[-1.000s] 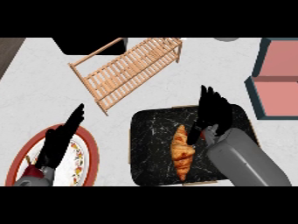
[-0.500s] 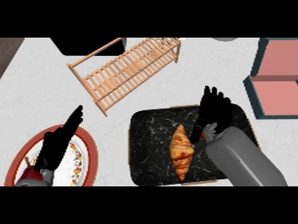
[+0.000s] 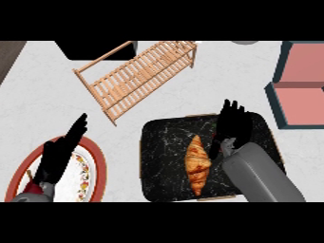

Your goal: Pick the bell pepper from the tray and place it in the tiered shelf

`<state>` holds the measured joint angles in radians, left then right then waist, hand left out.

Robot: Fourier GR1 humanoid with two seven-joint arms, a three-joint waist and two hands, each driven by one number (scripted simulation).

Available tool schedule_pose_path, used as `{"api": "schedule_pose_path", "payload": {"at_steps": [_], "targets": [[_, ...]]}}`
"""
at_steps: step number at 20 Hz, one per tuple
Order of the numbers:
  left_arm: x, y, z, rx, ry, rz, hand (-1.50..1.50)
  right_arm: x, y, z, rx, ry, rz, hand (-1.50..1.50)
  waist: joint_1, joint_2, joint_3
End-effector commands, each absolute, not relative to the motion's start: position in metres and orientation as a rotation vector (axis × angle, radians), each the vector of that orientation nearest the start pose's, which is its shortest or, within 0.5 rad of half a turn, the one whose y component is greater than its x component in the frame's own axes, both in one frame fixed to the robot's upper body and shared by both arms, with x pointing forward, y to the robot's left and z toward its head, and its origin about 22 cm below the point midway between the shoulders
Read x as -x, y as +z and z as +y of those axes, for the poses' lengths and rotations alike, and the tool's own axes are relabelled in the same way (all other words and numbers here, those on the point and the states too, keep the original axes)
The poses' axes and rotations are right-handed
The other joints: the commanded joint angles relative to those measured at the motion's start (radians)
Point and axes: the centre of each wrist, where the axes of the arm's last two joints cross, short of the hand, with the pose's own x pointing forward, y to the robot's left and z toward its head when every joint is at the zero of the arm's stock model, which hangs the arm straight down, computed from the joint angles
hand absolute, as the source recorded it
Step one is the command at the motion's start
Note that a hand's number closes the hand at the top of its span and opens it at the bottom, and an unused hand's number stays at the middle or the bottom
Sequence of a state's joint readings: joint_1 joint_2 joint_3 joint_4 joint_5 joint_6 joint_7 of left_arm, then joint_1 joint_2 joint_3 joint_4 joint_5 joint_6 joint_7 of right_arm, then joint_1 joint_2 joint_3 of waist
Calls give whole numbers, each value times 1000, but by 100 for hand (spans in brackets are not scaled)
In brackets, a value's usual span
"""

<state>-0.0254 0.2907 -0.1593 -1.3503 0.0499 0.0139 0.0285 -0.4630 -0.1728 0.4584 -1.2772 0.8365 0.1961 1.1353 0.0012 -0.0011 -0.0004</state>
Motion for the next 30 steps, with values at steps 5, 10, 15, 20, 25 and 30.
{"api": "schedule_pose_path", "payload": {"at_steps": [5, 10, 15, 20, 25, 30], "targets": [[-238, -25, 261, -92, -294, -1331, 0, -328, 21, -132, 1090, 874, -437, -150, 5, 1, 1], [-226, -47, 272, -118, -277, -1317, 0, -315, 2, -141, 1083, 901, -421, -150, 2, 1, 0], [-233, -30, 262, -109, -276, -1310, 0, -316, 10, -132, 1042, 975, -515, 150, 1, 0, 0], [-224, -30, 264, -104, -302, -1309, 0, -332, -7, -134, 1079, 963, -561, 150, 8, 1, 1], [-240, -28, 258, -101, -281, -1311, 0, -315, 0, -139, 1173, 943, -579, 150, 0, 0, 1], [-236, -40, 261, -87, -285, -1306, 0, -331, 35, -158, 998, 1198, -899, 150, 6, 2, 1]]}}
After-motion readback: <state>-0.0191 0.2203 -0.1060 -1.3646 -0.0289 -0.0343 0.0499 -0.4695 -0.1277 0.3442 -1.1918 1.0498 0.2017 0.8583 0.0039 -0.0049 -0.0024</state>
